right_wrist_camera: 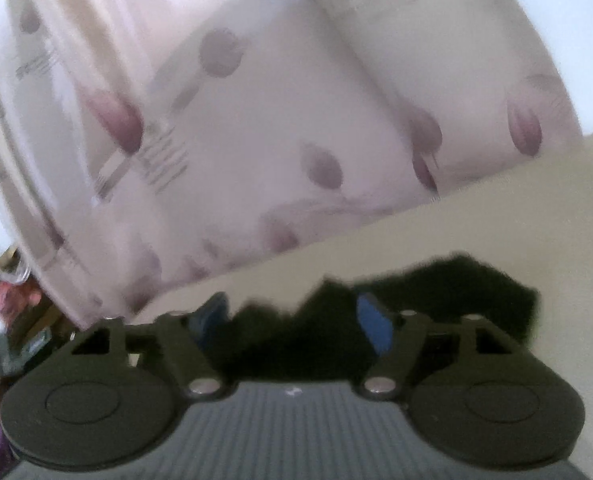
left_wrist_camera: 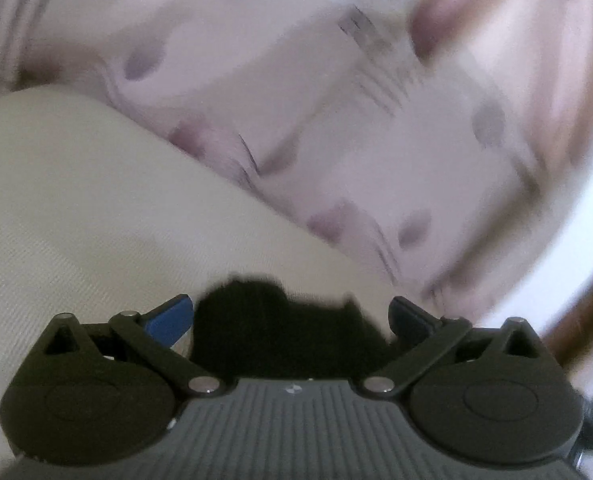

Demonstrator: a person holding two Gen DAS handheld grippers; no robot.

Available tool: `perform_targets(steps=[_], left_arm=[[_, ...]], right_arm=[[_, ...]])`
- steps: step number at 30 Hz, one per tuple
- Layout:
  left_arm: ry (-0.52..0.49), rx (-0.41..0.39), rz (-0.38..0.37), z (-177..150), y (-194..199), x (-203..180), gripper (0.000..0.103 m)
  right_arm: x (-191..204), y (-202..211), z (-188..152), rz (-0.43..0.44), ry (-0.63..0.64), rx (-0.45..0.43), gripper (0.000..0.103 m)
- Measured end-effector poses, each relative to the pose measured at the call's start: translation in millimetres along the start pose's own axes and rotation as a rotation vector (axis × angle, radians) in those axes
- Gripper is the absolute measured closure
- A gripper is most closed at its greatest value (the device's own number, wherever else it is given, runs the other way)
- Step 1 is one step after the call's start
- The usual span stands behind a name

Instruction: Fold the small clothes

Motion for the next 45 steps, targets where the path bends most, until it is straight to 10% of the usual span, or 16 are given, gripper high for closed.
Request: perform_targets(steps=[8,13,21,26,29,32,34,35,38,45], left_arm=[[-0.082,0.140,0.121,-39,-17,9,0.001],[-0.065,0.083,0.142,-50,-18,20,0.001],[-0.136,0.032,0.104,-60,-9,10,0.000],[-0.121,0.020,0.099,-60,-6,11,0.000],[-0.103,0.015,0.094,-60,-5,12,0.000],[-0.110,0.014,0.097,-60,-5,11,0.000],[-0.108,0.011,0.094,-60,-4,11,0.000],[-0.103,0.008,0.091,-60,-4,12,0.000],[-0.095,0.005,0.085,-60,-3,13,0.000],[-0.076,-0.002,0.076,-60,-4,14,0.000]], right_arm=[[-56,48,-20,-0.207,0.022,0.016,0.029],[-68,38,-19,-0.227,-0.064,0.049,0.029],[-74,79,-46,-0.138,-0.180,0.056,0.079],[-82,107,-53,-0.140,-0.197,0.053,0.080],[-89,116,-43,-0.134,-0.222,-0.003,0.067],[-84,107,-35,-0.102,-0.219,-0.023,0.003],[-81,93,-36,-0.096,-0.190,0.000,0.005],[-80,85,-38,-0.083,-0.193,0.022,0.012],[-74,68,-49,-0.107,-0.150,0.095,0.079],[-72,103,-63,-0.171,-0.006,0.189,0.095]])
Point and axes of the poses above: each gripper's, at about its wrist camera, not at the fingertips, and y roughly against the way its jaws point, x to its left, z to its top, the point moved 8 cm from there along -y, roughly the way its jaws point, and after that the axes turned 7 degrees about -y, right-handed, at the moved point
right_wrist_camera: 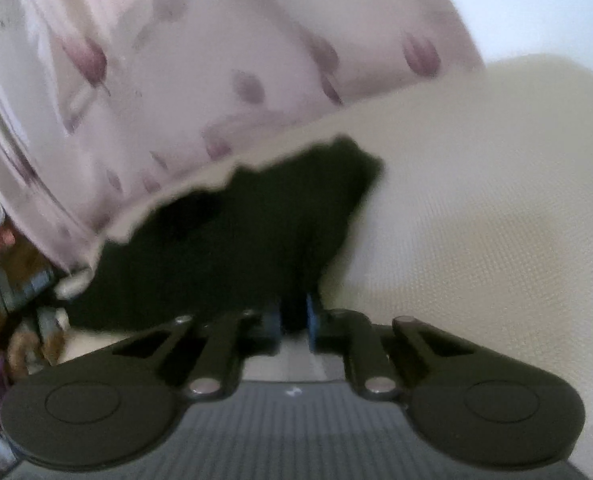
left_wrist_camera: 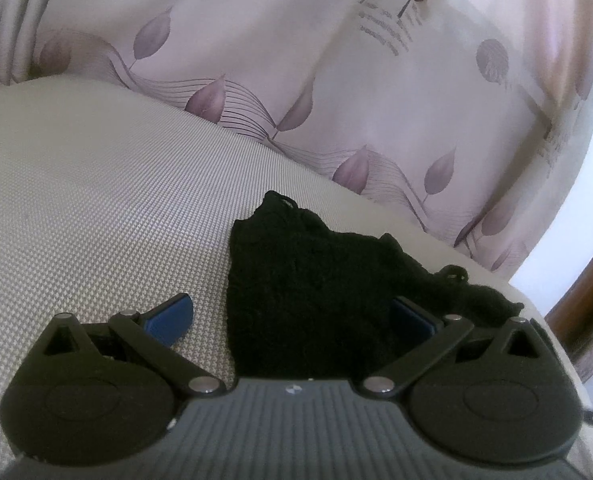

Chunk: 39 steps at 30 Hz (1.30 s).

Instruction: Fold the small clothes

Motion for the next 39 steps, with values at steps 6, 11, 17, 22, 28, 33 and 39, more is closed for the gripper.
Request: perform_targets(steps=[6,11,17,22,28,33,39], left_arm=[[0.001,-0.001,0.003,0,-1,0,0.000],[-0.011,0.003,0.011,0,-2,-1,0.000],[-0.022,0.004,0.026,0,-1,-1,0.000],[0.017,-0.026,0.040,1,4,5,0.000],[0.052,-0.054,0.034,3,8,10,0.000],[0.061,-0.063,0.041,4,10,11,0.000],[0.065,-0.059,0.038,4,10,11,0.000]], right_arm=[[-30,24,6,-0.009,-0.110,-0.058,0.093],[15,29,35,0.084,-0.075,-0.242,0.093],[69,-46,39,-0.042,0.185,-0.115,0.092],[78,-68,39,-0.106,0.175,-0.053,0.090],[177,-100,42,0.124,0.326,0.047,0.090],[190,-194,46,0.036,0.363,0.206,0.090],[179,-179,63,0.166,0.091,0.035,0.083]])
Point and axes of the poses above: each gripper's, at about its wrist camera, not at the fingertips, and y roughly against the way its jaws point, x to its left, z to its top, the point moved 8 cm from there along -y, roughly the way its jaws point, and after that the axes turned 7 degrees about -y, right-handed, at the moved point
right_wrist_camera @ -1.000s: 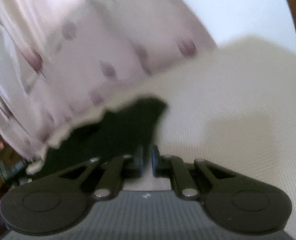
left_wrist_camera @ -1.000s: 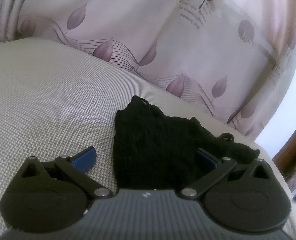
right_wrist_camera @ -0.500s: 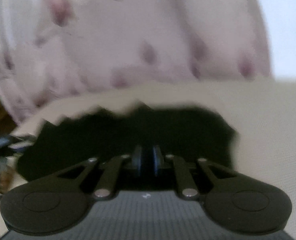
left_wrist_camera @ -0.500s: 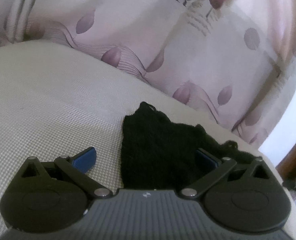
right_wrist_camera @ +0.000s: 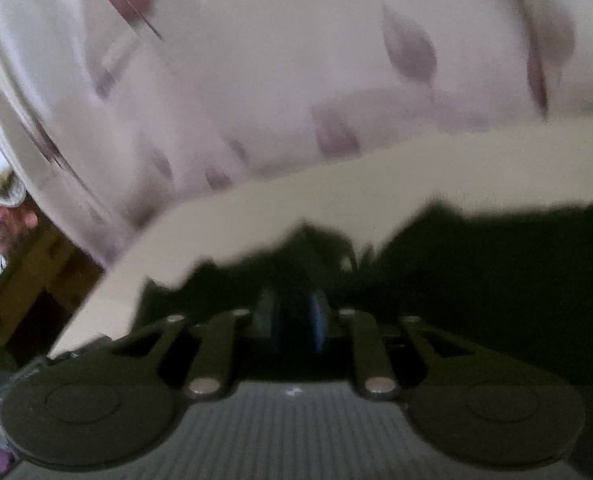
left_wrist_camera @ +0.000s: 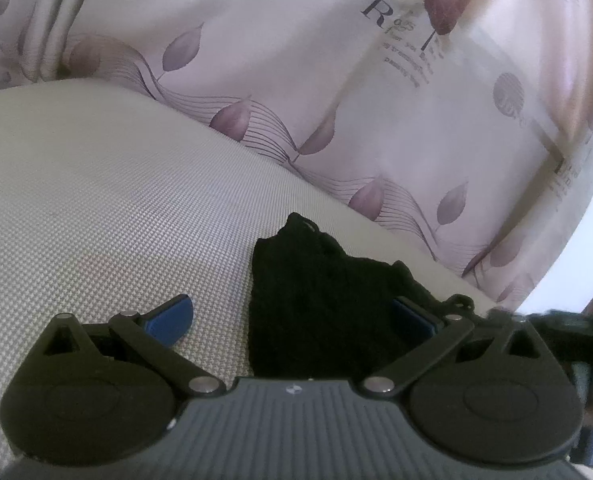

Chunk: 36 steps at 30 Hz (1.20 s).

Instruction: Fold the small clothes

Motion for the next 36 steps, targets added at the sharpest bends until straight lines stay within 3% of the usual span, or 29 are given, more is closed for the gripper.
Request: perform_targets(steps=[2,5,8,10,12,14,16,18,20,25,32,36], left_arm=[[-0.007,0.003,-0.005,0,0,-1,0.000],[-0.012,0.006,-0.011,-1,0,-2,0.000],[-0.009,0.007,-0.014,-1,1,-2,0.000],[-0.008,0.012,-0.017,-1,0,-2,0.000],[0.001,0.027,-0.033,-1,-1,-1,0.000],[0.013,0.043,-0.063,0,-3,0,0.000],[0.016,0.069,-0.087,1,-7,-1,0.000],[-0.010,0.110,-0.120,4,-13,-6,0.000],[-0.057,0.154,-0.153,6,-23,-14,0.000],[-0.148,0.207,-0.191,7,-44,-28,0.001],[-0.303,0.212,-0.137,-1,-53,-42,0.001],[-0.368,0.226,-0.099,-4,-56,-48,0.000]], right_arm=[[7,16,-2,0.006,0.019,-0.036,0.083],[16,17,-8,0.006,0.064,-0.008,0.083],[10,-11,-20,-0.106,0.124,0.075,0.083],[-1,-33,-31,-0.090,0.083,0.163,0.082],[0,-25,-24,-0.101,0.034,0.126,0.080],[10,3,-18,-0.065,0.043,0.004,0.077],[21,29,-21,-0.041,0.081,-0.071,0.065],[24,56,-35,-0.044,0.126,-0.110,0.038],[22,76,-52,-0.061,0.163,-0.134,0.030],[7,107,-76,-0.141,0.216,-0.164,0.030],[-3,109,-89,-0.243,0.251,-0.235,0.030],[-1,103,-92,-0.307,0.286,-0.222,0.011]])
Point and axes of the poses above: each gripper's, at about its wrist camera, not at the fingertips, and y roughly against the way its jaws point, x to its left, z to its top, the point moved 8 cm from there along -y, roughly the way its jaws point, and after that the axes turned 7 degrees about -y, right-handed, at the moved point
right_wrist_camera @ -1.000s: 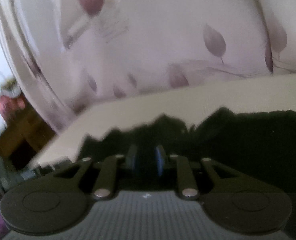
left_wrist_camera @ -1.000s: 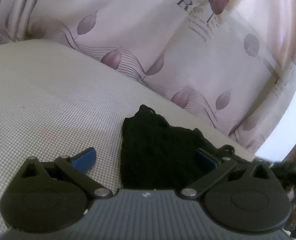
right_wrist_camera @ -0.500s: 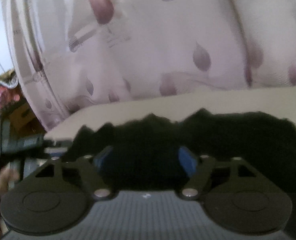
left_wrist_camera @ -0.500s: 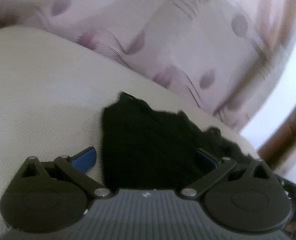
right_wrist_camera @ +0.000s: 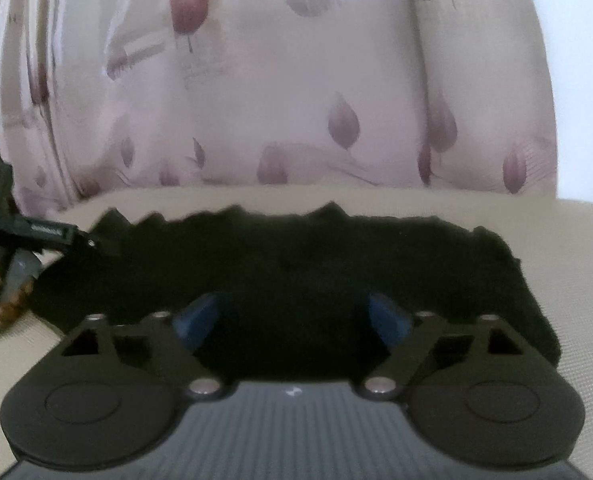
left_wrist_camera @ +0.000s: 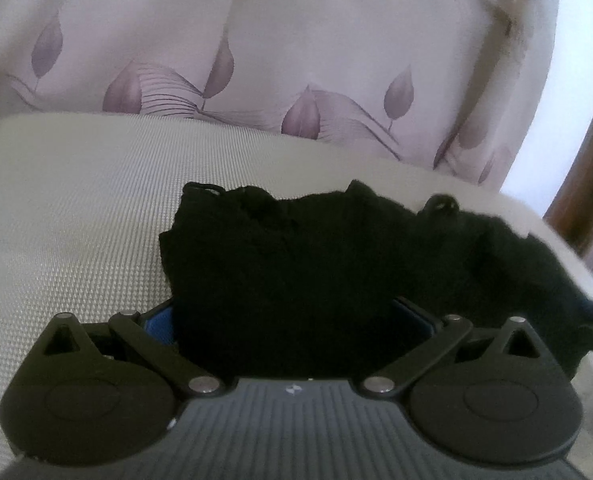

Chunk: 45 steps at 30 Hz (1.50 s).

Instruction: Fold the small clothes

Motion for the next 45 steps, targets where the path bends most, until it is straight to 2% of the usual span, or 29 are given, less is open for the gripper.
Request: perform_targets(steps=[4,7,11,20,28,30,32,35,39,45], left_arm=[[-0.028,0.011,0.022,-2,0,-2,0.000],[-0.042,0.016,0.034,-2,-1,-4,0.000],[-0.052,0.020,0.041,-2,-1,-4,0.000],[-0.076,0.031,0.058,-3,-2,-5,0.000],[-0.091,0.039,0.071,-3,-4,-5,0.000],[-0.094,0.040,0.074,-4,-4,-5,0.000],[-0.097,0.043,0.079,-3,-4,-6,0.000],[-0.102,0.046,0.087,-3,-5,-6,0.000],[-0.106,0.049,0.093,-3,-6,-7,0.000],[-0.105,0.051,0.090,-3,-6,-7,0.000]], right_arm=[[6,-3,-2,-0.015,0.041,0.015,0.010],[9,-8,-5,-0.015,0.060,0.046,0.005],[12,-6,-6,-0.035,0.086,0.033,0.000],[12,-17,-10,-0.117,0.122,0.082,0.000],[12,-13,-10,-0.119,0.116,0.059,0.000],[13,-13,-12,-0.148,0.139,0.073,0.000],[23,-9,-15,-0.112,0.187,0.067,0.000],[30,-10,-17,-0.133,0.241,0.067,0.000],[31,-16,-19,-0.130,0.245,0.098,0.000],[23,-2,-9,-0.164,0.189,0.007,0.000]])
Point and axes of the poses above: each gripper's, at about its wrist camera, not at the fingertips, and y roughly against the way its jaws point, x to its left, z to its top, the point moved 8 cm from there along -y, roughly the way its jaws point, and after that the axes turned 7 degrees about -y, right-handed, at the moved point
